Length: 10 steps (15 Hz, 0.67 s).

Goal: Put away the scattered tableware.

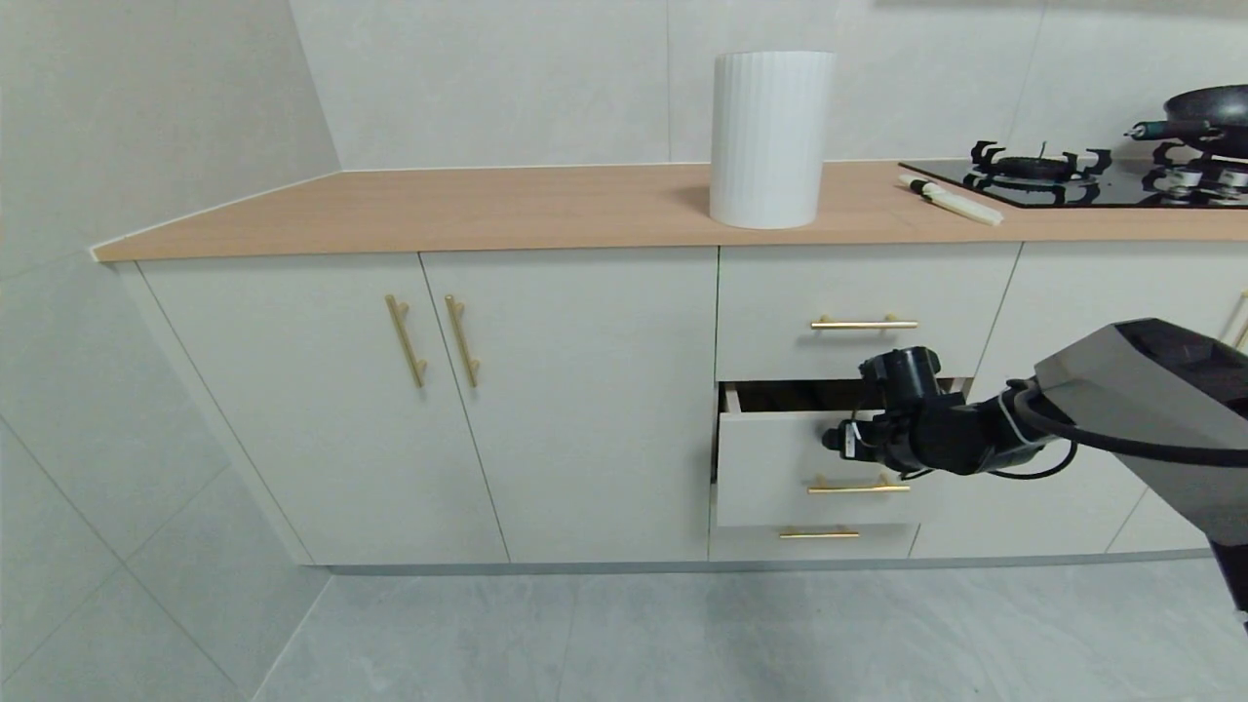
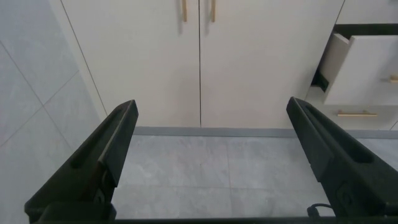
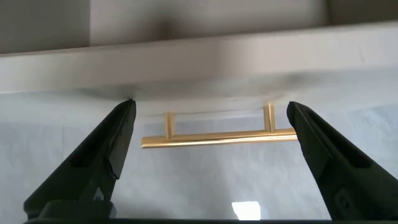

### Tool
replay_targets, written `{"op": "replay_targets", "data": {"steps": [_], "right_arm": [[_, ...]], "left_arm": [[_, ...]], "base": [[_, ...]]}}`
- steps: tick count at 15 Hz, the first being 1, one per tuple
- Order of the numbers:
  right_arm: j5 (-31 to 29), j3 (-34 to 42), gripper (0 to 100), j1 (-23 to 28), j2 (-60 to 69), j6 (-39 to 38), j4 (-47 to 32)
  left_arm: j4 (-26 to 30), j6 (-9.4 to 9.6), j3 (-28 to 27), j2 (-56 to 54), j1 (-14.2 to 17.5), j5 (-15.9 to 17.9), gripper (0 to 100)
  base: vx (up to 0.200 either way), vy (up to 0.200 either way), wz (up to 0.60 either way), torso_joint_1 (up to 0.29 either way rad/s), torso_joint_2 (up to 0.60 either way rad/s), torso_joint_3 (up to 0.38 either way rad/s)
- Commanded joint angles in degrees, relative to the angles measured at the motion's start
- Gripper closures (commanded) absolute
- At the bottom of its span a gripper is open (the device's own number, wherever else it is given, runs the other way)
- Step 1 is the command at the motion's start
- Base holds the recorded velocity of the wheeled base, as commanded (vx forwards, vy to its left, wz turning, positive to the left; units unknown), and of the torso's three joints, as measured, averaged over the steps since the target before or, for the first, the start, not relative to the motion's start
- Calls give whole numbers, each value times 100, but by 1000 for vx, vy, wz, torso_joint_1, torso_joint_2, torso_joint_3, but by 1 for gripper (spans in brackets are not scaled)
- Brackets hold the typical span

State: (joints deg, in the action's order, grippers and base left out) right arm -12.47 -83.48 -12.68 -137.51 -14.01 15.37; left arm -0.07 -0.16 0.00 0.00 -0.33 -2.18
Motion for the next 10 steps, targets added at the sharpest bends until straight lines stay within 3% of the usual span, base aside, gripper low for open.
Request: {"op": "replay_targets", "data": {"steps": [1, 6, 10], "right_arm": [[-54, -116, 0, 37, -382, -23, 256], [-221, -362, 0, 81, -654, -225, 537], [-616, -1091, 0, 152, -1094, -586, 537]], "left_arm": [[-1, -2, 0, 0, -2, -2, 0], [-1, -2, 0, 0, -2, -2, 0], [-1, -2, 0, 0, -2, -2, 0]], "base": [[0, 0, 0, 0, 0, 0], [0, 0, 0, 0, 0, 0], [0, 0, 0, 0, 0, 0]]}}
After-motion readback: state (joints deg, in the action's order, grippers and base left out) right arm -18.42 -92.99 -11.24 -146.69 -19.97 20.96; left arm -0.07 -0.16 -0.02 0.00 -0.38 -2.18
